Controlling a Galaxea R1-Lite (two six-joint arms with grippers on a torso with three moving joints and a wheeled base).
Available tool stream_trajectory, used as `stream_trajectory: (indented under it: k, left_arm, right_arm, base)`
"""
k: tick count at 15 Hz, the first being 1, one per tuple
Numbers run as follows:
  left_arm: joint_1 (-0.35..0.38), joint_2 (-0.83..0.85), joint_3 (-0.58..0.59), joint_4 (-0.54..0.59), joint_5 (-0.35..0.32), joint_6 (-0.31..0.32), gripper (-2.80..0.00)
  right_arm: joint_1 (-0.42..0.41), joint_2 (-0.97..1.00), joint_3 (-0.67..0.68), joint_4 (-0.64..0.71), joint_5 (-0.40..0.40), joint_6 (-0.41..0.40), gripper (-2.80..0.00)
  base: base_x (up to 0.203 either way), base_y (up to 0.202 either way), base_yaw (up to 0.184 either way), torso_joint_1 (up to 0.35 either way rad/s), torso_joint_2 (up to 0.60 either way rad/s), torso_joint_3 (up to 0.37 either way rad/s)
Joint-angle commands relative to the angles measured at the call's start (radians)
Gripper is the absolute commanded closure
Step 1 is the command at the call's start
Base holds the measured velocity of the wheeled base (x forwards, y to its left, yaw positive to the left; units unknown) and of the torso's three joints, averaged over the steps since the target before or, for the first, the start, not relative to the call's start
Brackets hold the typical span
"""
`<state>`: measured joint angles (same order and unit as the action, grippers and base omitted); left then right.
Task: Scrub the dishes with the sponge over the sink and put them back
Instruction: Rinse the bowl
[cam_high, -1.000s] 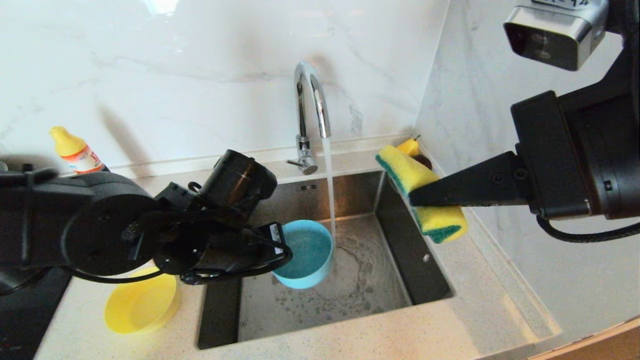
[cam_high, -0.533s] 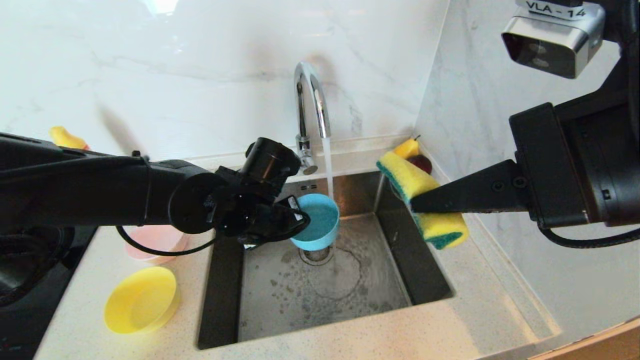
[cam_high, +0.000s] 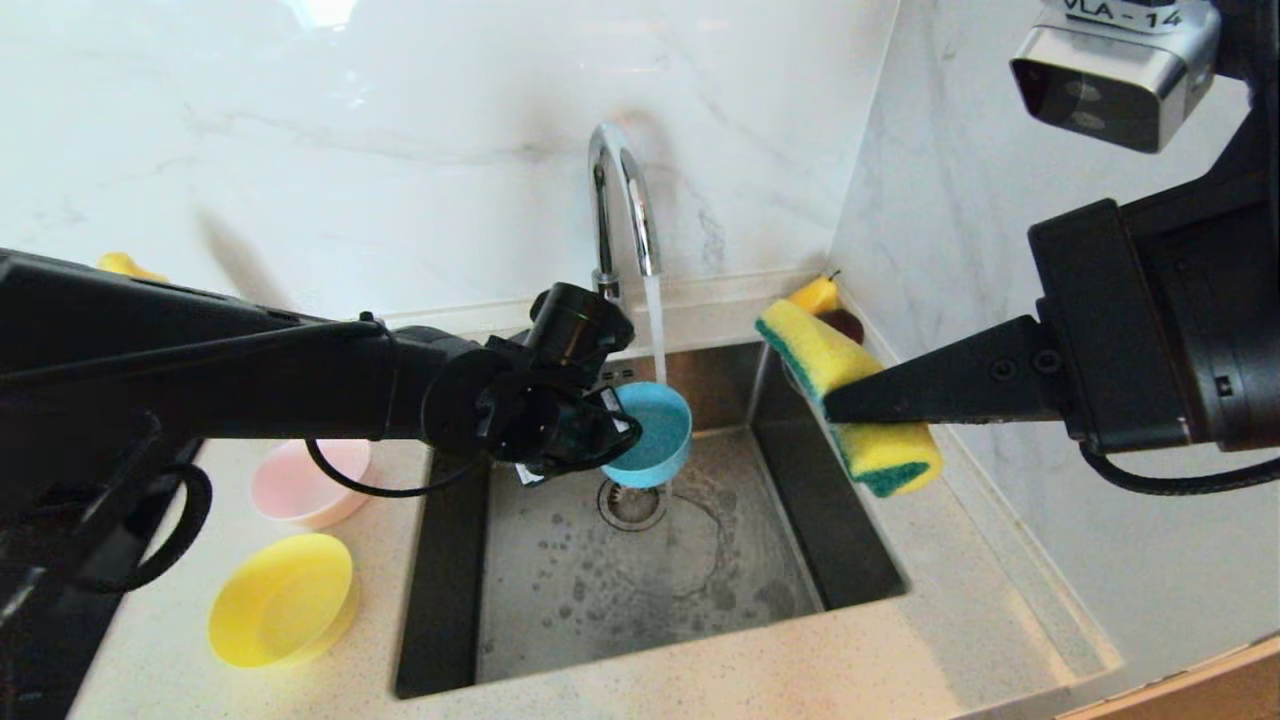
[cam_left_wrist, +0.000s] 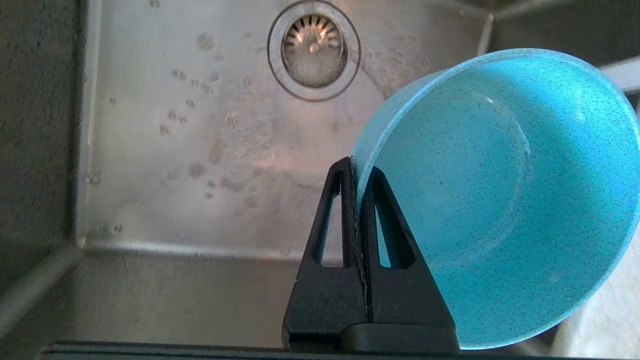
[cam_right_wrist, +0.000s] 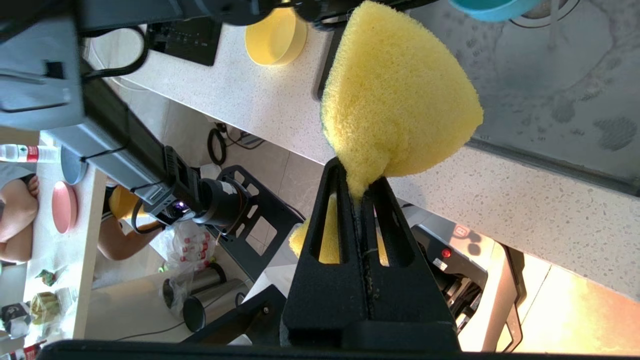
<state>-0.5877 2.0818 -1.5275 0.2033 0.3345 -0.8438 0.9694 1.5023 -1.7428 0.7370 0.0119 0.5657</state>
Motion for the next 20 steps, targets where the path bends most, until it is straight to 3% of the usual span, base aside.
stream_trajectory:
  k: [1, 6, 16, 20]
  left_arm:
    - [0.0, 0.053, -0.048, 0.002, 0.013, -0.005, 0.0]
    - [0.002, 0.122, -0.131, 0.004, 0.021, -0.003, 0.0]
    - [0.005, 0.103, -0.121, 0.015, 0.024, -0.003, 0.0]
    - [0.022, 0.015, -0.011, 0.006, 0.107, 0.028, 0.0]
  right_arm:
    - [0.0, 0.001, 0.002, 0.004, 0.0, 0.005, 0.0]
    - [0.0, -0.01, 0.029, 0.004, 0.006, 0.008, 0.0]
    - [0.0, -0.013, 0.031, 0.004, 0.006, 0.006, 0.0]
    - [-0.001, -0.017, 0.031, 0.004, 0.002, 0.009, 0.0]
  base:
    - [0.0, 0.0, 0.0, 0.0, 0.0, 0.0]
    - [0.0, 0.0, 0.0, 0.0, 0.0, 0.0]
    - [0.0, 0.0, 0.0, 0.0, 0.0, 0.0]
    - [0.0, 0.0, 0.0, 0.0, 0.0, 0.0]
